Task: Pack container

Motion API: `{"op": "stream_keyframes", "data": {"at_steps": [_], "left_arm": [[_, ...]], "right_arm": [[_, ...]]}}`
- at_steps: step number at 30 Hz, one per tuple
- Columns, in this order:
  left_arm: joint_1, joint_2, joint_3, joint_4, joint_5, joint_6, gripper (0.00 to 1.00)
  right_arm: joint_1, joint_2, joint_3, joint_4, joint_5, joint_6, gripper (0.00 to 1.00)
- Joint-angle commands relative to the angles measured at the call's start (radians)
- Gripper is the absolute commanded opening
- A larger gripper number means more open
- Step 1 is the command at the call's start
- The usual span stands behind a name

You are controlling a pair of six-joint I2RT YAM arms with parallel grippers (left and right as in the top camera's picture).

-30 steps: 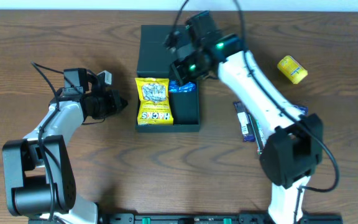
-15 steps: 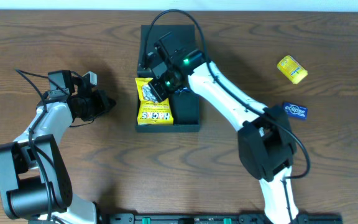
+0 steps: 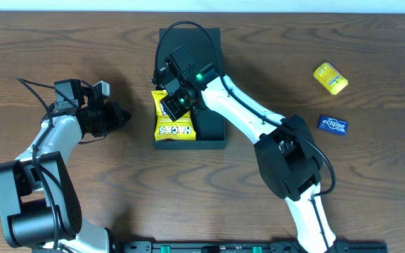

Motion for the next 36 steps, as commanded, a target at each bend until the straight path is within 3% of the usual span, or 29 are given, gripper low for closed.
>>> {"op": "stream_keyframes", "data": {"at_steps": [1,11,18,36], "left_arm": [[0.003,0.011,0.023,-0.006,-0.003,-0.011,0.07],[0.003,0.011,0.023,-0.006,-0.003,-0.011,0.08],[0.003,0.011,0.023,-0.005,-0.004,-0.011,0.08],[0.003,0.011,0.023,-0.003,-0.003,-0.011,0.10]], "right_arm": [[0.013,0.058,0.001,0.003,-0.007,0.018,0.01],[-0.014,-0.035,0.229,-0.164,-0.018,-0.037,0.01],[-0.018,-0.074,0.209,-0.340,-0.021,-0.120,0.01],[0.008,-0.070,-0.079,-0.102,-0.088,-0.079,0.01]]}}
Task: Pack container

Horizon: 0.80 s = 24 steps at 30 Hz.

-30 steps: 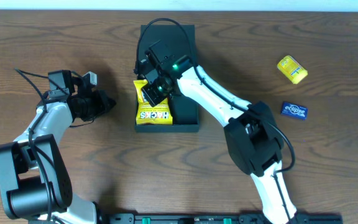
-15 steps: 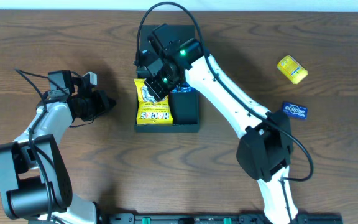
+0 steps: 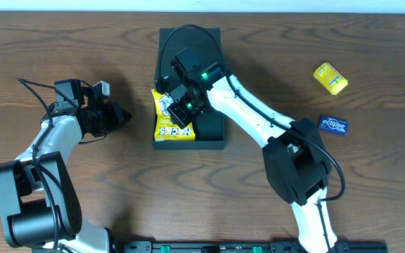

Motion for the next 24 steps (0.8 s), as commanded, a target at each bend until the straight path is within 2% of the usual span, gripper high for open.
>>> {"op": "stream_keyframes", "data": {"at_steps": [1,9,17,24], "left_arm": [[0.003,0.011,0.023,-0.003,-0.003,-0.011,0.10],[0.003,0.011,0.023,-0.014,-0.004,-0.011,0.10],[0.003,0.011,0.023,-0.021,-0.004,-0.011,0.10],[0.003,0.011,0.023,-0.024,-0.004,-0.011,0.10]], "right_arm": [[0.018,-0.005,-0.035,0.023,-0.018,0.019,0.01],[0.024,-0.004,-0.068,0.050,-0.019,0.019,0.01],[0.016,-0.022,0.062,-0.002,-0.098,0.014,0.01],[-0.004,-0.029,0.110,0.090,0.030,-0.001,0.01]]}}
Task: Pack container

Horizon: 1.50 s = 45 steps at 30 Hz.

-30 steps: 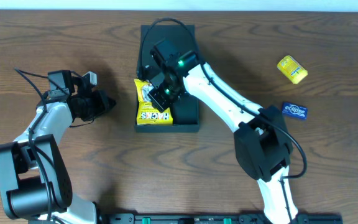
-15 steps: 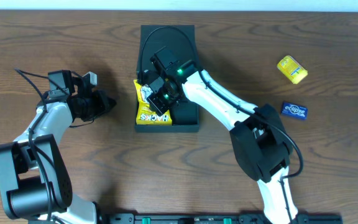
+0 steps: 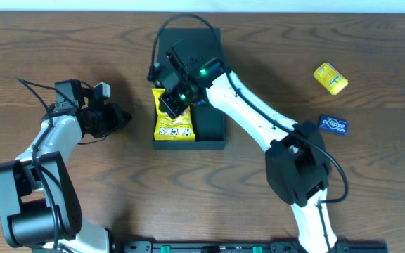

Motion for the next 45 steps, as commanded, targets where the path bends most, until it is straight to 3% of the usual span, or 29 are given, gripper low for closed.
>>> {"op": "stream_keyframes", "data": {"at_steps": [1,21,28,35,40,45], "left_arm": [[0.003,0.011,0.023,-0.003,-0.004,-0.011,0.10],[0.003,0.011,0.023,-0.003,-0.005,-0.011,0.10],[0.003,0.011,0.023,-0.003,-0.008,-0.011,0.10],[0.003,0.011,0.023,-0.003,-0.008,-0.011,0.09],[0.003,0.011,0.023,-0.003,-0.008,-0.011,0.09],[0.003,0.011,0.023,-0.003,-0.008,-0.011,0.13]], "right_arm": [[-0.011,-0.012,0.016,0.029,0.052,-0.006,0.01],[-0.015,0.100,0.022,0.139,0.113,0.002,0.01],[-0.065,0.052,0.219,0.005,0.124,0.001,0.01],[-0.269,-0.067,0.316,-0.132,0.405,-0.080,0.01],[-0.489,-0.072,0.315,-0.274,0.459,-0.203,0.02],[-0.654,-0.070,0.315,-0.303,0.454,-0.375,0.01]]}}
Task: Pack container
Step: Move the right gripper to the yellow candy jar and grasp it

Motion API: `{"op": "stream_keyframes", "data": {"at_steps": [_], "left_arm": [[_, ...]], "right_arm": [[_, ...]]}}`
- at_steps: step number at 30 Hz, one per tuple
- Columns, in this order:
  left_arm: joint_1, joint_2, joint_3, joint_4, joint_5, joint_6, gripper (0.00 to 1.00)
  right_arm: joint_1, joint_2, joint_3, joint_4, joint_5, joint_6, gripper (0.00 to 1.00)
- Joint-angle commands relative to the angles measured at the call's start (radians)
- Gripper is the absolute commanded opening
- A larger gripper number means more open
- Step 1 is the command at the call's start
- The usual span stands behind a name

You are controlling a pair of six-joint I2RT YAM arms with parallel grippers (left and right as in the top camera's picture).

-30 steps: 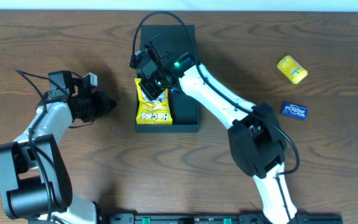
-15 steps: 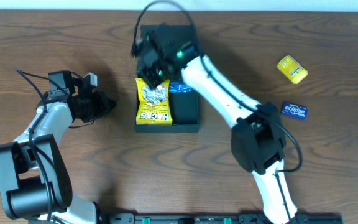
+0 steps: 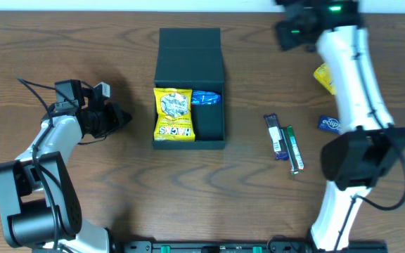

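Note:
The black container (image 3: 209,130) stands open mid-table, its lid (image 3: 189,53) folded back. A yellow HACKS bag (image 3: 174,114) lies in its left side, overlapping the left wall. A blue packet (image 3: 206,99) lies beside the bag inside the container. My right gripper (image 3: 287,33) is at the far right back of the table, away from the container; its fingers are too dark to read. My left gripper (image 3: 123,118) rests left of the container, fingers together and holding nothing.
A yellow pack (image 3: 324,74) and a blue Eclipse pack (image 3: 328,124) lie at the right, both partly behind my right arm. Two slim gum sticks (image 3: 276,136) (image 3: 295,149) lie between the container and that arm.
My right gripper was over the yellow bag in the container; now it is at the far right back of the table. The bag lies let go in the container, and the blue packet and gum sticks show.
At all three earlier moments my right gripper was down at the yellow bag at the container's left side, shifting slightly while the bag tilted. Now the bag lies flat there and the arm has drawn away. My left arm stayed still throughout.

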Motion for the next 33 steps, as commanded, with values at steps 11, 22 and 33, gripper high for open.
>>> {"op": "stream_keyframes", "data": {"at_steps": [11,22,33], "left_arm": [[0.003,0.011,0.023,-0.003,-0.007,-0.011,0.25],[0.003,0.011,0.023,-0.003,-0.006,-0.011,0.27],[0.003,0.011,0.023,-0.003,-0.006,-0.011,0.28]], "right_arm": [[-0.210,0.065,0.002,-0.003,0.029,-0.370,0.25],[-0.273,0.184,0.002,-0.040,0.025,-0.412,0.94],[-0.279,0.286,0.001,-0.043,0.008,-0.422,0.91]]}}
